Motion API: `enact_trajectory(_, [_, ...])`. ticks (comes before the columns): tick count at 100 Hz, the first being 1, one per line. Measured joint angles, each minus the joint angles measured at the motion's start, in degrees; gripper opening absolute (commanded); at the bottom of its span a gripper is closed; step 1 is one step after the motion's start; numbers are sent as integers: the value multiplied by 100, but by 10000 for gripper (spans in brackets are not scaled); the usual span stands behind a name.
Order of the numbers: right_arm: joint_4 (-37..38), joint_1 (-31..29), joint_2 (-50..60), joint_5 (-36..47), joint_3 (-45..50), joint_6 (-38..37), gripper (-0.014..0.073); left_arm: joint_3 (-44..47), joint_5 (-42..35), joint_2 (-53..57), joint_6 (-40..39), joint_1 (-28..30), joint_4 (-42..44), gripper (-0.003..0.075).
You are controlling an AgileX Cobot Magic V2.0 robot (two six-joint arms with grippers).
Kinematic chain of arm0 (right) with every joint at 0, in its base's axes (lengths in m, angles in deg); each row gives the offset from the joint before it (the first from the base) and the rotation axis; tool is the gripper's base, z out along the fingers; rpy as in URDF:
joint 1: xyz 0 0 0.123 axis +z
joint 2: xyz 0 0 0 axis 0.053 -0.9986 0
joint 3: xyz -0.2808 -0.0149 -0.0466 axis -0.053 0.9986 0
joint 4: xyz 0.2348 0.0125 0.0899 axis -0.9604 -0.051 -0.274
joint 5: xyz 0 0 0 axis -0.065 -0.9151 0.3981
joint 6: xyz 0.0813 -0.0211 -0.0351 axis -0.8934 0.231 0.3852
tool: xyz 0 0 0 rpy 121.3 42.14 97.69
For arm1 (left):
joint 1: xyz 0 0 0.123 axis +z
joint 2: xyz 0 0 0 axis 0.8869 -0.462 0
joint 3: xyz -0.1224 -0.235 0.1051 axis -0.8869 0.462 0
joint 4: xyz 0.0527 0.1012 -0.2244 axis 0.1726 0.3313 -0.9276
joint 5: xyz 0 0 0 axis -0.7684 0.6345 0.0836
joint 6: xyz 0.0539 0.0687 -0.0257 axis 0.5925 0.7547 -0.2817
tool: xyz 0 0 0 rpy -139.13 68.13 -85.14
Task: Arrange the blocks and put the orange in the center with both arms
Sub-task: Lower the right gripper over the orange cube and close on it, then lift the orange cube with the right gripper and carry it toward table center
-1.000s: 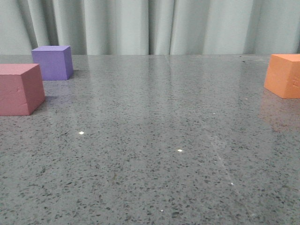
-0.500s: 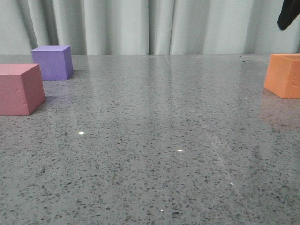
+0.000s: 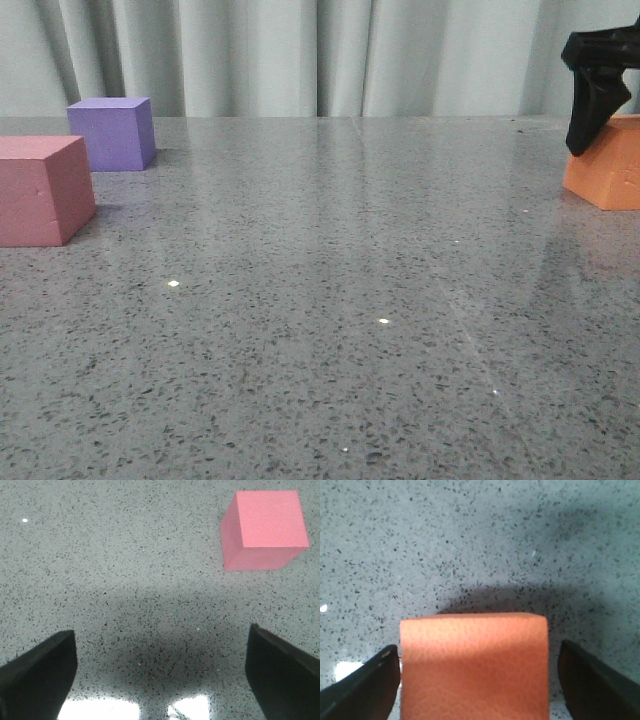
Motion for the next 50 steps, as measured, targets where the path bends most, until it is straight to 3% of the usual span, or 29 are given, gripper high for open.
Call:
enact_trajectory(12, [0, 0, -93, 11, -5, 0, 592, 0, 0, 0, 0, 0, 0, 638])
enact_trajectory(24, [0, 0, -117, 11, -5, 0, 375, 0, 0, 0, 0, 0, 0, 638])
enact_trajectory(31, [0, 0, -117, 11, -5, 0, 297, 0, 0, 0, 0, 0, 0, 638])
enact_trajectory(50, [-11, 11, -117, -235, -213, 0, 386, 0, 0, 0, 0, 0, 0, 638])
